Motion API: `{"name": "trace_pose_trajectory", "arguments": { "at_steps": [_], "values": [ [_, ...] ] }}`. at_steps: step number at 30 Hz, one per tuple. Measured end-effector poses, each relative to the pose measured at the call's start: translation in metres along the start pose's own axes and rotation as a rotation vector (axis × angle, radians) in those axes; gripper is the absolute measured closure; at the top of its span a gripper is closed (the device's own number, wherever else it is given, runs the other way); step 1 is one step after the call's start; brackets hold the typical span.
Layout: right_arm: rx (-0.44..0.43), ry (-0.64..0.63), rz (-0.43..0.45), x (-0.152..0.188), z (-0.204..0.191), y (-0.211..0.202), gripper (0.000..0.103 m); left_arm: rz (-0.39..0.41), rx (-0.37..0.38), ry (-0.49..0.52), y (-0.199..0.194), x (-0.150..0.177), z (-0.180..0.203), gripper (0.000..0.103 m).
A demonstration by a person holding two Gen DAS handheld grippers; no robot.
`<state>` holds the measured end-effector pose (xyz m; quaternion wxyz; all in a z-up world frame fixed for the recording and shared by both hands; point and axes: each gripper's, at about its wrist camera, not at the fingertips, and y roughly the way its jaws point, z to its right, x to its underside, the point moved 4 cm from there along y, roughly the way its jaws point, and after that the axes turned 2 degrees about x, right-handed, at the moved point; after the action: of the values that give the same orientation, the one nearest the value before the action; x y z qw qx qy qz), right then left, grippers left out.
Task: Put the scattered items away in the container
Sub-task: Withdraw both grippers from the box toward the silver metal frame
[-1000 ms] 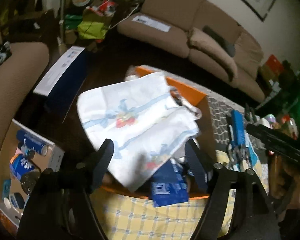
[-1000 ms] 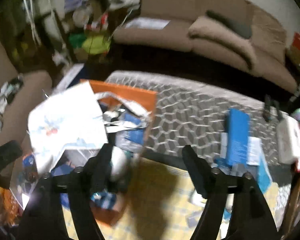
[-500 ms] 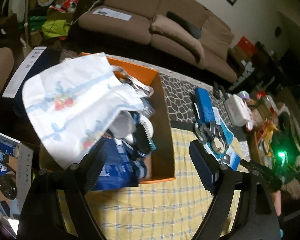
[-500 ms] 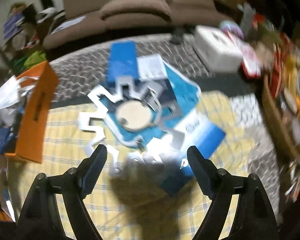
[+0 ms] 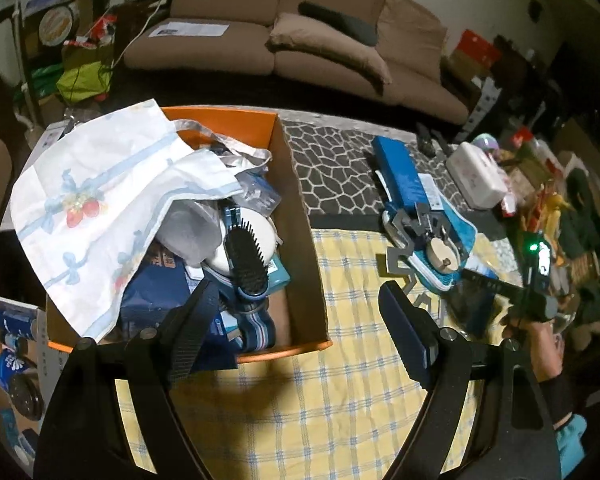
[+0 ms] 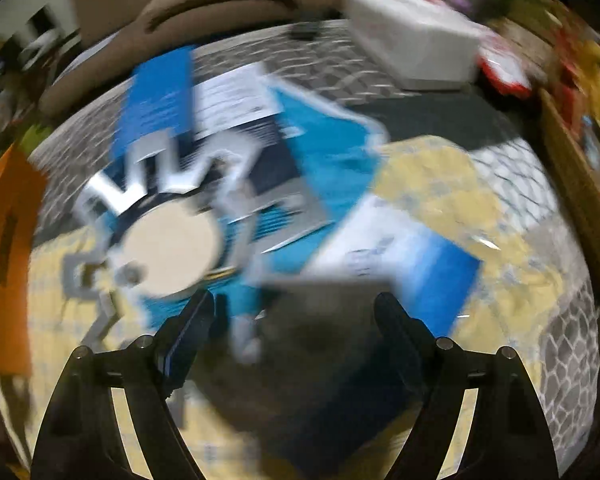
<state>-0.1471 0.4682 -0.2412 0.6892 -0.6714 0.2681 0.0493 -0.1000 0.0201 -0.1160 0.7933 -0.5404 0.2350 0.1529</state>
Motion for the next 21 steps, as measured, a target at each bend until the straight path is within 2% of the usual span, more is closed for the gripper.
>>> {"name": "trace_pose_trajectory", "arguments": {
  "at_steps": [4,11,16,20,21],
  "values": [
    [-0.032,0.023,-0.01,0.0,0.009,0.009,0.019,-0.03,0.005,0.018,0.012,0.005,0.011,0.023],
    [-0.005,-0.074,0.001,0.001,-0.009,0.015,0.019,-0.045,-0.01,0.095,0.018,0.014,0.033,0.023],
    [0.004,-0.092,0.008,0.004,-0.012,0.019,0.021,-0.058,-0.022,0.082,0.024,0.015,0.031,0.023],
    [-0.026,-0.098,0.002,0.005,-0.017,0.019,0.037,-0.063,-0.005,0.076,0.024,0.013,0.033,0.023],
    [-0.028,-0.1,0.002,0.005,-0.019,0.018,0.04,-0.083,0.043,0.086,0.026,0.014,0.041,0.023]
  ]
}}
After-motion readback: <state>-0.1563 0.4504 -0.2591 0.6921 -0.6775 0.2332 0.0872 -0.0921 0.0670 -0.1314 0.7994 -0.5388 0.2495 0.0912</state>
